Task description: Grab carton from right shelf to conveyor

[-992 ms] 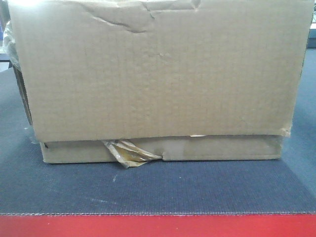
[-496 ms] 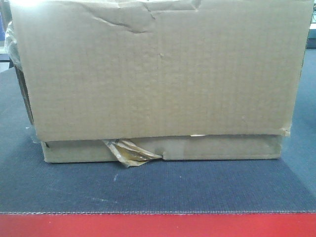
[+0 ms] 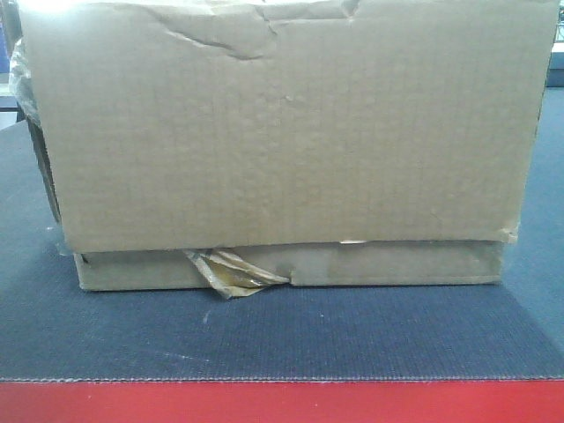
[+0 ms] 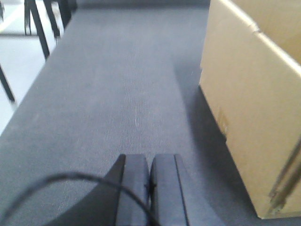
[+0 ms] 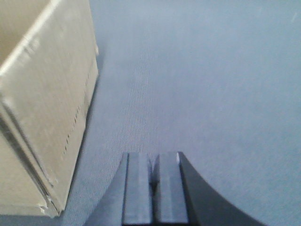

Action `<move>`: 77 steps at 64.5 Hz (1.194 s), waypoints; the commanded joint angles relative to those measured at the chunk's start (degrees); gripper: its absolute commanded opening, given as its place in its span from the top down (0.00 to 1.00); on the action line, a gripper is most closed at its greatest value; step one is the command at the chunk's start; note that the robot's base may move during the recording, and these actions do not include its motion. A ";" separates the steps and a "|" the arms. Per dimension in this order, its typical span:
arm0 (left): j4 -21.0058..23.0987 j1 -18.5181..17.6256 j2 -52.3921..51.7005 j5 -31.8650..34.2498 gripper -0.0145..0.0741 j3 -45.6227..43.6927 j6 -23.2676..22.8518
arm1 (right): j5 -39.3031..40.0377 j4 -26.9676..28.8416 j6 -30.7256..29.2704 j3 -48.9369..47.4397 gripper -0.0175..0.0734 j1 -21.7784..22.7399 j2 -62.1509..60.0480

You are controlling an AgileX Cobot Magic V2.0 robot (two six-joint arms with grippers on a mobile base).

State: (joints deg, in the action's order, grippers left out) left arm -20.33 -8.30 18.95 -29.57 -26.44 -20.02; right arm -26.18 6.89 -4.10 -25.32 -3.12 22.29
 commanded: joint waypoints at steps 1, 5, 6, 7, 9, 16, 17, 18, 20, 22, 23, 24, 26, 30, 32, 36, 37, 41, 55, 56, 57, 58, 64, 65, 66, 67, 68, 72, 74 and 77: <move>0.08 0.08 -5.03 1.92 0.84 1.21 0.28 | 2.67 -0.62 -0.46 2.33 0.88 0.23 -7.11; 0.08 0.08 -7.85 1.92 0.84 1.47 0.28 | 2.67 -0.62 -0.46 3.18 0.88 0.23 -11.65; 0.08 0.08 -8.37 1.92 0.84 1.47 0.28 | 2.67 -0.62 -0.46 3.35 0.88 0.23 -12.57; 0.08 0.08 -8.87 1.92 0.84 1.47 0.28 | 2.67 -0.62 -0.46 3.50 0.88 0.23 -13.44; 0.08 0.08 -9.97 1.92 0.84 1.57 0.28 | 2.67 -0.62 -0.46 3.75 0.88 0.23 -15.00; -0.36 0.08 -11.81 1.92 0.84 1.57 0.28 | 2.67 -0.62 -0.46 4.60 0.88 0.23 -18.72; -0.36 0.08 -11.91 1.92 0.84 1.57 0.28 | 2.67 -0.62 -0.46 4.60 0.88 0.23 -18.95; -0.46 0.08 -12.03 1.92 0.84 1.57 0.28 | 2.67 -0.62 -0.46 4.72 0.88 0.23 -19.13; -0.46 0.08 -12.03 1.92 0.84 1.57 0.28 | 2.67 -0.62 -0.46 4.71 0.88 0.23 -19.37; -0.46 0.08 -12.03 1.92 0.84 1.57 0.28 | 2.67 -0.62 -0.46 4.71 0.88 0.23 -19.48; -0.46 0.08 -12.03 1.92 0.84 1.57 0.28 | 2.67 -0.62 -0.46 4.71 0.88 0.23 -19.48; -0.46 0.08 -12.03 1.92 0.84 1.57 0.28 | 2.67 -0.62 -0.46 4.71 0.88 0.23 -19.48; -0.46 0.08 -12.03 1.92 0.84 1.57 0.28 | 2.67 -0.62 -0.46 4.71 0.88 0.23 -19.48; -0.46 0.08 -12.03 1.92 0.84 1.57 0.28 | 2.67 -0.62 -0.46 4.71 0.88 0.23 -19.48; -0.46 0.08 -12.03 1.92 0.84 1.57 0.28 | 2.67 -0.62 -0.46 4.71 0.88 0.23 -19.48; -0.46 0.08 -12.03 1.92 0.84 1.57 0.28 | 2.67 -0.62 -0.46 4.71 0.88 0.23 -19.48; -0.46 0.08 -12.03 1.92 0.84 1.57 0.28 | 2.67 -0.62 -0.46 4.71 0.88 0.23 -19.48; -0.46 0.08 -12.03 1.92 0.84 1.57 0.28 | 2.67 -0.62 -0.46 4.71 0.88 0.23 -19.48; -0.46 0.08 -12.03 1.92 0.84 1.57 0.28 | 2.67 -0.62 -0.46 4.71 0.88 0.23 -19.48; -0.46 0.08 -12.03 1.92 0.84 1.57 0.28 | 2.67 -0.62 -0.46 4.71 0.88 0.23 -19.48; -0.46 0.08 -12.03 1.92 0.84 1.57 0.28 | 2.67 -0.62 -0.46 4.71 0.88 0.23 -19.48; -0.46 0.08 -12.03 1.92 0.84 1.57 0.28 | 2.67 -0.62 -0.46 4.71 0.88 0.23 -19.48; -0.32 0.08 -12.01 1.92 0.84 1.57 0.28 | 2.67 -0.62 -0.46 4.71 0.88 0.23 -19.48; -0.32 0.08 -12.01 1.92 0.84 1.57 0.28 | 2.67 -0.62 -0.46 4.71 0.88 0.23 -19.48; -0.31 0.15 -12.01 2.03 0.84 1.57 0.28 | 2.67 -0.62 -0.46 4.71 0.88 0.23 -19.48; -0.31 0.15 -12.13 2.15 0.84 1.57 0.28 | 2.67 -0.62 -0.46 4.71 0.88 0.23 -19.48; -0.14 0.25 -12.25 2.29 0.84 1.57 0.41 | 2.67 -0.62 -0.46 4.71 0.88 0.23 -19.48; 2.64 0.87 -12.95 2.07 0.84 1.70 2.61 | 2.67 -0.62 -0.46 4.71 0.88 0.23 -19.48; 4.99 1.37 -13.49 1.95 0.84 1.92 5.53 | 2.67 -0.62 -0.46 4.71 0.88 0.23 -19.48; 7.07 2.73 -14.66 1.94 0.84 2.59 9.82 | 2.67 -0.62 -0.46 4.71 0.88 0.23 -19.48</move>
State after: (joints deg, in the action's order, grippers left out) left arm -17.07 -7.22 5.94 -29.11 -24.63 -15.97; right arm -24.88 6.89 -4.26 -20.86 -3.08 3.09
